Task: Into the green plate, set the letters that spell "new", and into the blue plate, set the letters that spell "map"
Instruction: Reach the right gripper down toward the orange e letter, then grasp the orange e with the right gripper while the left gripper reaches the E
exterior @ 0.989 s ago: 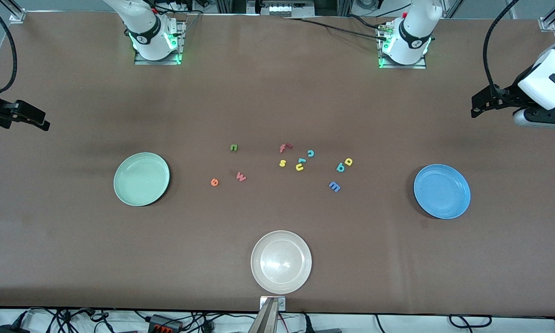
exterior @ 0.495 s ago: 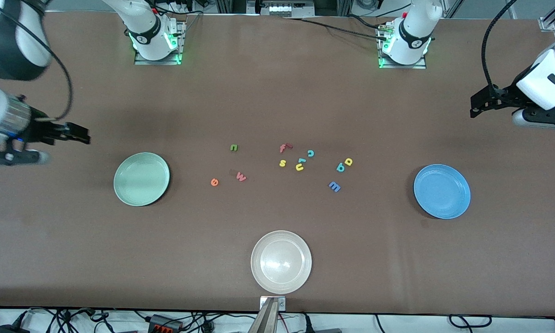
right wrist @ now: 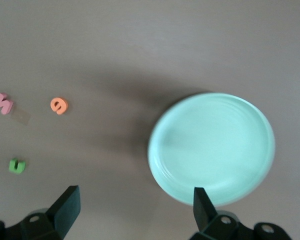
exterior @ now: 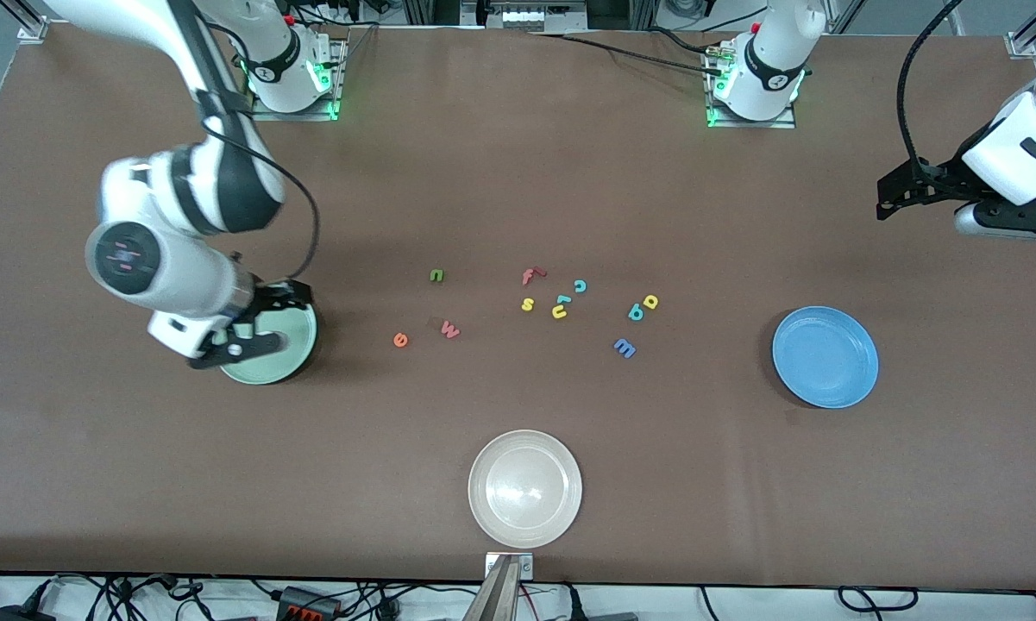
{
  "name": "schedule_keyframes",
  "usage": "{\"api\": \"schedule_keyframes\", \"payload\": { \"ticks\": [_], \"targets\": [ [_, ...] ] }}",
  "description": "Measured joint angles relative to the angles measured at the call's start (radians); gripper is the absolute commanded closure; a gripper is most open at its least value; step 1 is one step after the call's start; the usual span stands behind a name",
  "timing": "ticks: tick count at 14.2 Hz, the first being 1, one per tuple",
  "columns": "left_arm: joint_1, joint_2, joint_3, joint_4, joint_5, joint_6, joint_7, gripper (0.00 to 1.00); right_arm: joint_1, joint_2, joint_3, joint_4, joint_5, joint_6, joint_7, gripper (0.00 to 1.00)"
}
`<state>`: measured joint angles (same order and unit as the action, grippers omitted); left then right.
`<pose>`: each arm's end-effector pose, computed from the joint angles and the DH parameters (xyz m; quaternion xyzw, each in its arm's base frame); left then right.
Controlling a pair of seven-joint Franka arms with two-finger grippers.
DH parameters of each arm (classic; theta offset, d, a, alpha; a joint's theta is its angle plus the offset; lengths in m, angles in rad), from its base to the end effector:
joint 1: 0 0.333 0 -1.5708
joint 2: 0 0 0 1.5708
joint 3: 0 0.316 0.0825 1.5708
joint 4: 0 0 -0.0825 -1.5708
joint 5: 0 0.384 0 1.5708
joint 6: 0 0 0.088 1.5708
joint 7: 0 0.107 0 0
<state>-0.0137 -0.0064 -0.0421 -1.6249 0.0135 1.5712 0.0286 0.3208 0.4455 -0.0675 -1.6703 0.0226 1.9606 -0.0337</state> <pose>0.5500 -0.0293 0.6026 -0.9988 0.0423 0.0236 0.0072 0.6299 0.1691 0.3353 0.9872 0.1397 -0.0760 0.0131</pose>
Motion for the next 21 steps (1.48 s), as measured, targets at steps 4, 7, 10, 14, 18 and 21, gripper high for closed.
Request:
{"api": "schedule_keyframes", "payload": {
  "ticks": [4,7,10,14,18,21],
  "targets": [
    [0.0,0.0,0.0,0.0,0.0,0.0,0.0,0.0,0.036,0.138,0.0,0.001,0.005,0.18,0.004,0.0],
    [0.0,0.0,-0.001,0.0,0.0,0.0,0.0,0.0,0.08,0.186,0.001,0.004,0.025,0.259,0.084,0.07],
    [0.0,0.0,-0.002,0.001,0.0,0.0,0.0,0.0,0.15,0.205,0.001,0.004,0.025,0.267,0.174,0.07],
    [0.0,0.0,-0.004,0.001,0.0,0.0,0.0,0.0,0.163,0.205,-0.001,0.006,0.025,0.269,0.181,0.07],
    [-0.014,0.003,-0.023,0.0,-0.005,-0.01,0.002,0.0,0.174,0.222,0.0,0.007,0.039,0.282,0.184,0.12],
    [-0.036,0.015,-0.031,0.0,-0.007,-0.085,0.002,0.0,0.199,0.247,0.0,0.007,0.05,0.313,0.187,0.21]
  ]
}}
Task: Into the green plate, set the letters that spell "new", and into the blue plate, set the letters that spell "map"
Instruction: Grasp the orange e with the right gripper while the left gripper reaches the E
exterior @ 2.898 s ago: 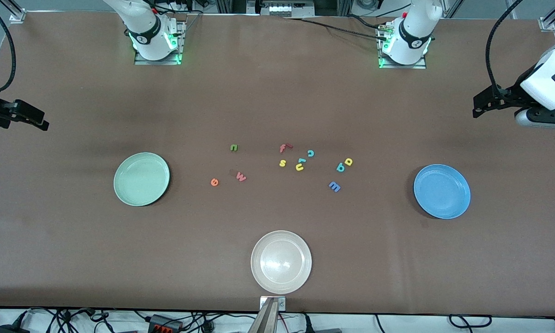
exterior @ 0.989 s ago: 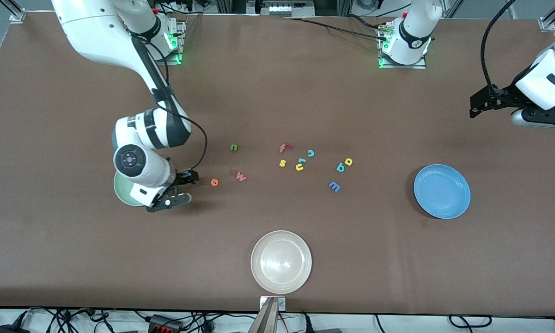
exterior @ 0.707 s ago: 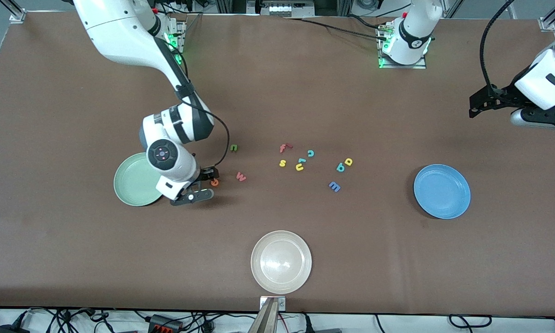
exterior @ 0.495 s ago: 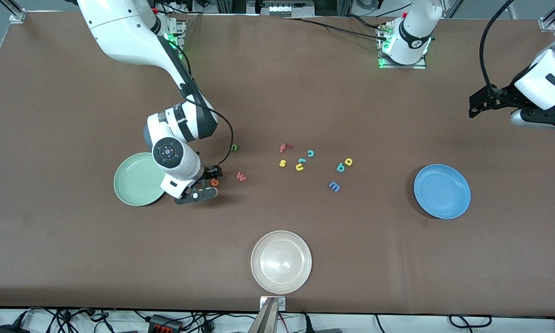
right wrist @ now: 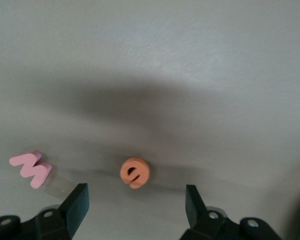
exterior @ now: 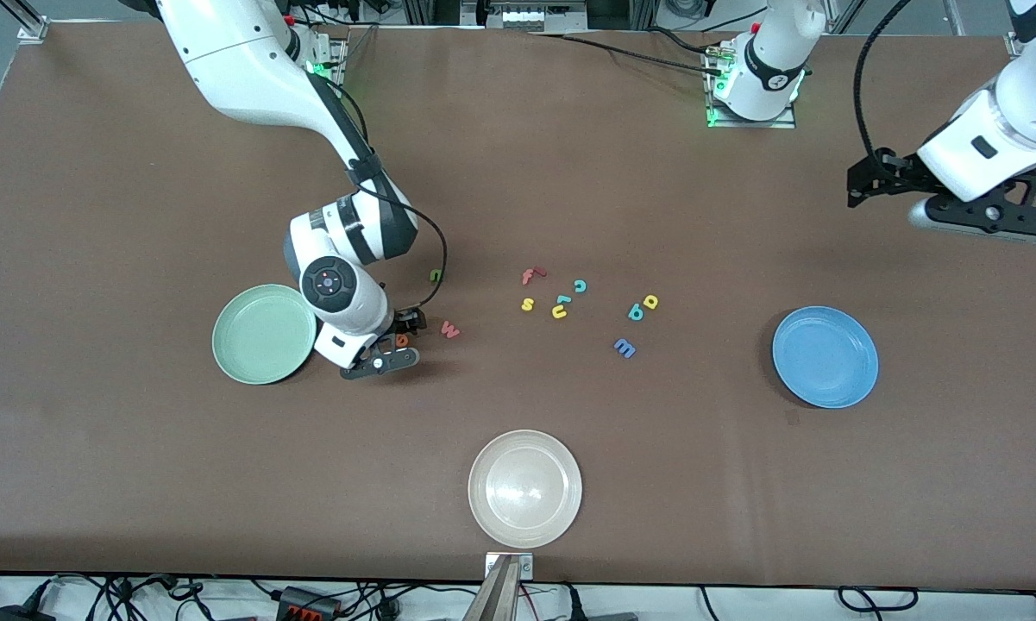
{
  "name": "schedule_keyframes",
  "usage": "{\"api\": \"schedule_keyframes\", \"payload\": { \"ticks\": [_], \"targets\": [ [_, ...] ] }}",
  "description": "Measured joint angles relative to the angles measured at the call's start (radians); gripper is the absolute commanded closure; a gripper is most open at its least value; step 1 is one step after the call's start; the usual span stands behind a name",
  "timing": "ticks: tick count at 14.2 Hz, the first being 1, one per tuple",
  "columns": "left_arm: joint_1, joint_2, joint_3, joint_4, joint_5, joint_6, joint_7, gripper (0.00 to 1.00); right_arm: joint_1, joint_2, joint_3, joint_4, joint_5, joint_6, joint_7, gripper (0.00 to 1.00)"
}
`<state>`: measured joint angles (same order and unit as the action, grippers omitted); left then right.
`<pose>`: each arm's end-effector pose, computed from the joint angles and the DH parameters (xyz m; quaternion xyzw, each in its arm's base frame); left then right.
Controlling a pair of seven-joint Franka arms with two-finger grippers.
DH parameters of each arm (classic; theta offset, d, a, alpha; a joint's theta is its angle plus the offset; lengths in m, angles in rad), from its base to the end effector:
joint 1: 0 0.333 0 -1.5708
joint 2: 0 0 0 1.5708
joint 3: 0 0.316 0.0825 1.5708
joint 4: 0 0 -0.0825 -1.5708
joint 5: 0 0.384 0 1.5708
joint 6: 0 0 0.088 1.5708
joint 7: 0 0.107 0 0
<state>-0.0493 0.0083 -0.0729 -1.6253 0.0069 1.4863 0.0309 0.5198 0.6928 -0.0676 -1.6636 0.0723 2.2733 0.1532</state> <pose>0.5409 -0.0655 0.5878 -0.9944 0.0763 0.0734 0.0065 0.6036 0.3003 0.1971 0.9905 0.1314 -0.0400 0.0075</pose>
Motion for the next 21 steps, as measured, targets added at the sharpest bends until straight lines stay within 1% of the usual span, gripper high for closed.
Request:
{"api": "schedule_keyframes", "payload": {
  "ticks": [2,3,5,6,7,9,11,14,16,18,19,20,21],
  "targets": [
    [-0.017,0.055,-0.001,-0.005,0.0,-0.01,0.0,0.0,0.01,0.02,0.0,0.002,0.002,0.011,0.004,0.23],
    [-0.027,0.102,-0.002,-0.006,-0.001,0.005,0.001,0.0,0.011,0.027,0.0,0.004,0.002,0.016,0.005,0.26],
    [-0.051,0.201,-0.01,-0.007,-0.004,0.083,0.009,0.0,0.011,0.032,-0.002,0.006,0.002,0.017,0.005,0.34],
    [-0.061,0.243,-0.023,-0.007,-0.006,0.128,0.029,0.0,0.011,0.032,-0.002,0.007,0.002,0.017,0.005,0.4],
    [-0.068,0.279,-0.044,-0.007,-0.006,0.176,0.046,0.0,0.011,0.032,-0.003,0.008,0.002,0.017,0.005,0.42],
    [-0.086,0.348,-0.08,-0.011,-0.006,0.275,0.055,0.0,0.011,0.032,-0.003,0.011,0.002,0.017,0.005,0.42],
    [-0.111,0.425,-0.092,-0.016,-0.006,0.391,0.061,0.0,0.01,0.032,-0.004,0.014,0.003,0.017,0.005,0.42],
    [-0.187,0.519,-0.095,-0.015,-0.006,0.541,0.026,0.0,0.01,0.036,-0.006,0.014,0.003,0.017,0.005,0.43],
    [-0.218,0.543,-0.094,-0.014,-0.006,0.583,-0.13,0.0,0.01,0.038,-0.007,0.014,0.003,0.017,0.005,0.43],
    [-0.218,0.549,-0.09,-0.012,-0.005,0.588,-0.325,0.0,0.01,0.042,-0.008,0.014,0.003,0.017,0.005,0.43],
    [-0.218,0.555,-0.088,-0.011,-0.005,0.588,-0.43,0.0,0.01,0.045,-0.008,0.014,0.003,0.017,0.005,0.46],
    [-0.219,0.564,-0.088,-0.011,-0.005,0.588,-0.536,0.0,0.01,0.045,-0.008,0.016,0.003,0.017,0.005,0.47],
    [-0.221,0.575,-0.089,-0.011,-0.006,0.589,-0.644,0.0,0.01,0.045,-0.008,0.016,0.003,0.017,0.005,0.52]
  ]
}}
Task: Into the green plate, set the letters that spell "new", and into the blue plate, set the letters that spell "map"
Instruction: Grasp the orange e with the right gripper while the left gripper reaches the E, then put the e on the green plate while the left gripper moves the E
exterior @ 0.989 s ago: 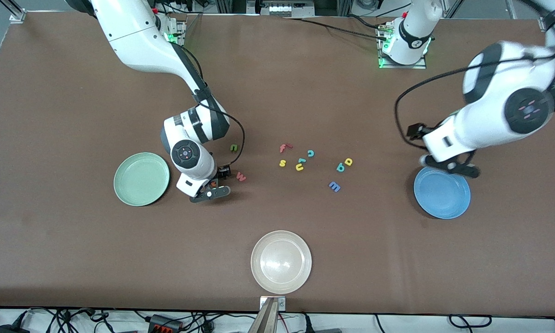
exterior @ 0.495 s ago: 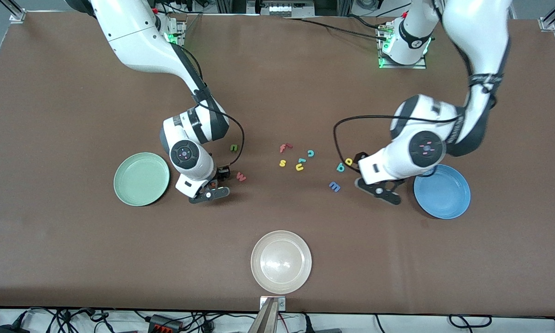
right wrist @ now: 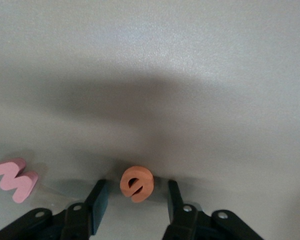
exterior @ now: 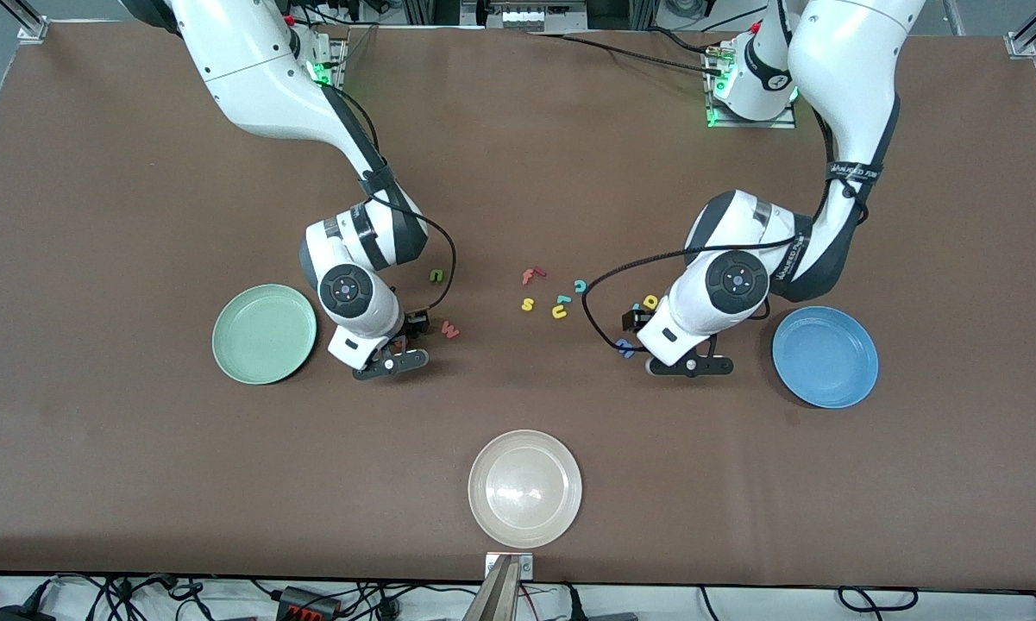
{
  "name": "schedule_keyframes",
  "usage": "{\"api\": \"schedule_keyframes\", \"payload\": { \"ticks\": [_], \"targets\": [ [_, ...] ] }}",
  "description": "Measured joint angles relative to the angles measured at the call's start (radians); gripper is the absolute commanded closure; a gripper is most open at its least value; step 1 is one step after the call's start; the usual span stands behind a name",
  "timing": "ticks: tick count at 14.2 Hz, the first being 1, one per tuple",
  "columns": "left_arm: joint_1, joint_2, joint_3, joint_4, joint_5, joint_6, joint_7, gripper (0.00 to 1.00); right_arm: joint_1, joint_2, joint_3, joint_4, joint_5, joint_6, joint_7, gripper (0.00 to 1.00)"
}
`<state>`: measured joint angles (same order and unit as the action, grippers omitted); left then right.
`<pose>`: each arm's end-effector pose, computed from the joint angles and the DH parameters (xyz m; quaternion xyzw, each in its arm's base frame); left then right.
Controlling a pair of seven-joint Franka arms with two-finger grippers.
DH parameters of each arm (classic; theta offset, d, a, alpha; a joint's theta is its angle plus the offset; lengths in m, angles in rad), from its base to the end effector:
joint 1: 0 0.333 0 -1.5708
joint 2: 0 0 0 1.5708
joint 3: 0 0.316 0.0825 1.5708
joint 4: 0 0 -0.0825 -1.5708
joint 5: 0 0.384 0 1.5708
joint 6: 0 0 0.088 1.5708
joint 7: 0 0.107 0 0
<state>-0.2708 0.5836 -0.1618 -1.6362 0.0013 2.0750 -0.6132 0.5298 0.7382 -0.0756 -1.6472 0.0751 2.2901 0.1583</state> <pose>0.6140 -0.2701 0.2706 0.9917 0.0996 -0.0818 0.0044 0.6034 0.3023 0.1747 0.9904 0.1300 -0.0444 0.0128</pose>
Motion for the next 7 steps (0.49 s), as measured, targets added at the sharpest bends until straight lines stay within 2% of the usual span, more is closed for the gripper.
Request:
{"api": "schedule_keyframes", "payload": {
  "ticks": [1,3,4,6,7],
  "targets": [
    [-0.004,0.013,-0.001,0.001,0.0,0.001,-0.102,0.0,0.0,0.0,0.0,0.0,0.0,0.0,0.0,0.61],
    [-0.008,0.044,-0.004,0.001,0.0,0.036,-0.256,0.0,0.0,0.0,0.0,0.003,0.0,0.0,0.0,0.89],
    [-0.01,0.061,-0.005,0.001,0.0,0.088,-0.307,0.0,0.0,0.0,0.0,0.006,0.0,0.0,0.0,1.0],
    [-0.02,0.098,-0.007,0.001,0.0,0.169,-0.378,0.0,-0.001,0.001,-0.003,0.012,0.0,0.0,0.0,1.0],
    [-0.026,0.114,-0.007,0.001,0.0,0.195,-0.395,0.06,-0.003,0.001,-0.006,0.014,0.0,0.0,0.0,1.0]
  ]
}}
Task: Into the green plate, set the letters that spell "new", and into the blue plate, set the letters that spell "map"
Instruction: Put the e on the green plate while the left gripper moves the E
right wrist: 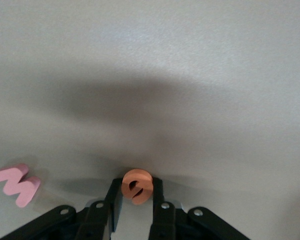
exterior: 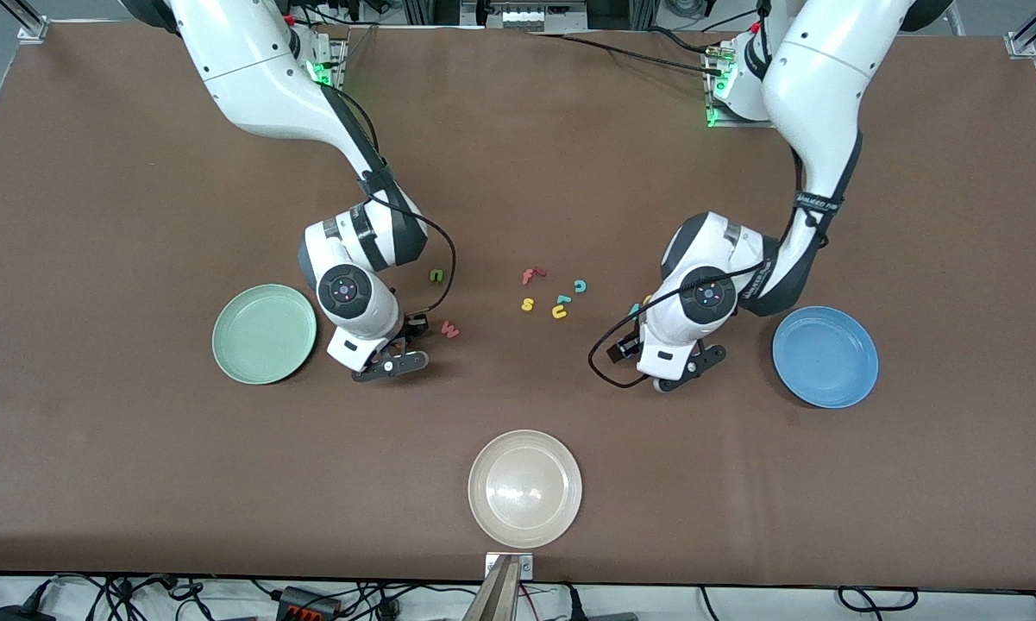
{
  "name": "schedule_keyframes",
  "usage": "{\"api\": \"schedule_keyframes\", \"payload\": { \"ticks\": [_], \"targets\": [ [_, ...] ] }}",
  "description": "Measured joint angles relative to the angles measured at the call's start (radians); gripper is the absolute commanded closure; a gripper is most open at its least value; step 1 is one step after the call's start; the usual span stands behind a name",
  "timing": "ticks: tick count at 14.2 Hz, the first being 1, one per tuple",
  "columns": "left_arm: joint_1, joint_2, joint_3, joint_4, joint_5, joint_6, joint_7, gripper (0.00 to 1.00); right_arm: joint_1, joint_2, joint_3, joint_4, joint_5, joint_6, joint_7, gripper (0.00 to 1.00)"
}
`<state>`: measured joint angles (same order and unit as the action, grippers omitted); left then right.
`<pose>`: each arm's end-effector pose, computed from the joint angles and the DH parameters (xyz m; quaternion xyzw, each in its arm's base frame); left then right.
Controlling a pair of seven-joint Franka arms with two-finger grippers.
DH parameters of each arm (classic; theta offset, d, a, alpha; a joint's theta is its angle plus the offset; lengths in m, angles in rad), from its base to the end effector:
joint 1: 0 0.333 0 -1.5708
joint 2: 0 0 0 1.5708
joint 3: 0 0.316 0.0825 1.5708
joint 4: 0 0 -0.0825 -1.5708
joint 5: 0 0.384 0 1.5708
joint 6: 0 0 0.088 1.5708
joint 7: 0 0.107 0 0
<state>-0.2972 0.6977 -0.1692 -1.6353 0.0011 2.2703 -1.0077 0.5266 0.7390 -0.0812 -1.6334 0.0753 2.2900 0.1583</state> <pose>0.6160 -0.2952 0.2099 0.9570 0.2838 -0.0562 0.0222 0.6098 0.2996 0.1799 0.9912 0.1266 -0.0377 0.0122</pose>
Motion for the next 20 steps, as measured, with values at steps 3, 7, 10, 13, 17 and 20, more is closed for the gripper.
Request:
{"api": "schedule_keyframes", "payload": {
  "ticks": [3,7,10,13,17,20],
  "targets": [
    [-0.012,0.031,-0.001,0.002,0.0,0.019,-0.014,0.41,-0.051,-0.036,-0.016,0.028,0.002,-0.089,0.0,1.0],
    [-0.022,0.056,-0.001,0.004,0.0,0.025,-0.014,0.55,-0.236,-0.172,-0.026,0.03,0.001,-0.313,-0.09,1.0],
    [-0.022,0.06,-0.001,0.006,0.0,0.054,-0.014,0.79,-0.35,-0.203,-0.03,-0.052,-0.003,-0.338,-0.166,1.0],
    [-0.022,0.059,0.0,0.011,0.0,0.058,-0.014,0.88,-0.361,-0.185,-0.028,-0.149,-0.003,-0.241,-0.173,1.0],
    [-0.013,0.05,0.012,0.03,0.053,-0.007,0.0,0.93,-0.349,-0.141,-0.024,-0.18,-0.004,-0.127,-0.17,0.01],
    [0.009,0.011,0.017,0.053,0.082,-0.127,0.082,0.93,-0.359,-0.144,-0.028,-0.16,-0.004,-0.097,-0.164,0.0]
  ]
}}
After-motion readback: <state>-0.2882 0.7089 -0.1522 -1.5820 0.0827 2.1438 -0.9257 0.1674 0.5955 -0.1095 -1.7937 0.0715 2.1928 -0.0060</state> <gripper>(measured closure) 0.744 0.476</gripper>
